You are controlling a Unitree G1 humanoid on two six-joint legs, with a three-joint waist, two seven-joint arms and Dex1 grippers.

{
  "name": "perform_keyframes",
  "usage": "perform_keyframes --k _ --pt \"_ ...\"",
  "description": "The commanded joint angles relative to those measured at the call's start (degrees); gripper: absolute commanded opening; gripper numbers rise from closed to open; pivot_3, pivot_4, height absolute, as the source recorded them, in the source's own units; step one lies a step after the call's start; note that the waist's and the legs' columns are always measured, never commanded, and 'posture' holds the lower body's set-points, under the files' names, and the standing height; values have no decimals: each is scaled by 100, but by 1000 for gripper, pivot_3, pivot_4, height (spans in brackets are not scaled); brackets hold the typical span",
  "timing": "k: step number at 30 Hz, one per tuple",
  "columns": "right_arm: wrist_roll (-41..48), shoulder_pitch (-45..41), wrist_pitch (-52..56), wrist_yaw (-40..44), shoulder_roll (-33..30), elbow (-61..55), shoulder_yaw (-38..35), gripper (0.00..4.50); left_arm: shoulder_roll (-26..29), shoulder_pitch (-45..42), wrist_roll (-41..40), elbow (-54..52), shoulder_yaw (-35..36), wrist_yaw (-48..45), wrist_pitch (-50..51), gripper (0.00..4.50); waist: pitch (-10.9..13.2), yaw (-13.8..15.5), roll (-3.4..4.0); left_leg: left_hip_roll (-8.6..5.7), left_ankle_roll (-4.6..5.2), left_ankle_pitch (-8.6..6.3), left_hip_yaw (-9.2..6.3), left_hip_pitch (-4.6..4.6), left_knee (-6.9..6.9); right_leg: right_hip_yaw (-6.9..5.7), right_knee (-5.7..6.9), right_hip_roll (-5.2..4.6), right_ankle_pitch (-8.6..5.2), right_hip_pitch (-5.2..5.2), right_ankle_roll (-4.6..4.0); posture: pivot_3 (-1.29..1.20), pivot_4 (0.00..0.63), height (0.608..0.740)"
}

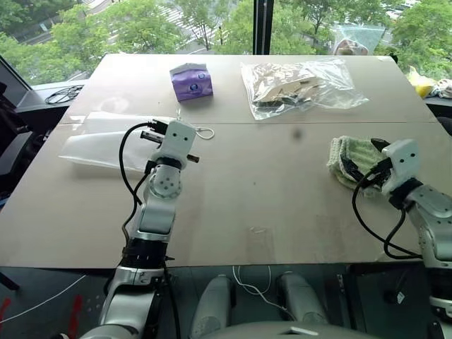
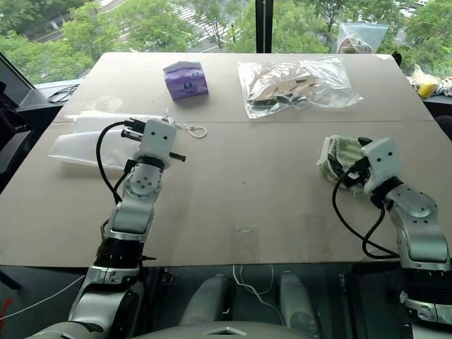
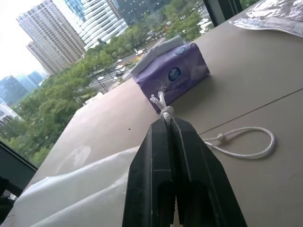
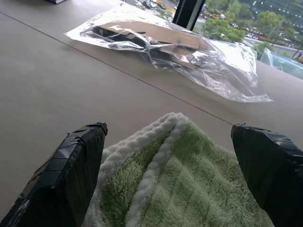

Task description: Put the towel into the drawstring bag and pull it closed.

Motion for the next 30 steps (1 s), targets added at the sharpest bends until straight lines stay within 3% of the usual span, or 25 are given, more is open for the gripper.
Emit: perform_keyframes --k 1,3,8,15,18,21,23,24,30 --pt "-55 36 -60 -72 43 -195 -4 4500 -99 166 467 -718 594 836 685 86 3 -4 -4 0 0 0 -2 -1 1 -1 1 0 0 0 0 0 150 740" --pt "-75 51 -92 -91 95 -197 13 4500 -364 444 596 -1269 1300 1565 985 86 10 -23 -18 3 0 0 -4 0 1 -1 2 3 0 -1 0 0 150 740" --pt "77 91 -138 66 198 -285 57 4500 -1047 1067 535 -1953 2739 2369 1920 86 6 -2 -14 -3 0 0 1 7 1 0 5 -8 0 3 1 0 150 740" --pt "589 168 -167 729 299 -486 215 4500 -647 1048 609 -1910 2049 1703 2009 86 14 152 -37 -4 -1 1 -20 2 28 -20 10 -3 -13 14 -22 0 150 740" --pt "637 143 -144 792 319 -505 259 4500 -686 1016 570 -1874 2056 1657 2316 858 13 117 -39 -3 -1 1 -12 2 29 -16 9 -5 -13 14 -21 0 150 740" --pt "758 184 -92 864 340 -599 278 4500 -844 1066 386 -1916 2373 1728 2535 2355 13 61 -39 1 -2 1 -14 3 9 -17 10 -3 -2 5 -3 0 150 740" --pt "740 249 -112 853 366 -628 317 4500 -1036 1102 265 -1983 2983 2021 2716 2927 13 28 -39 1 -2 0 -17 4 -1 -19 12 -3 0 2 -4 0 150 740" --pt "731 280 -117 847 375 -648 328 4500 -998 1140 262 -2011 3091 2044 2660 3532 13 24 -39 1 -2 0 -17 4 -2 -19 11 -3 0 2 -4 0 150 740" --pt "685 289 -110 826 440 -669 396 4500 340 1352 769 -1975 1052 538 1271 3532 16 61 -47 0 -2 1 -18 4 12 -20 14 -2 -12 4 -21 0 150 740"
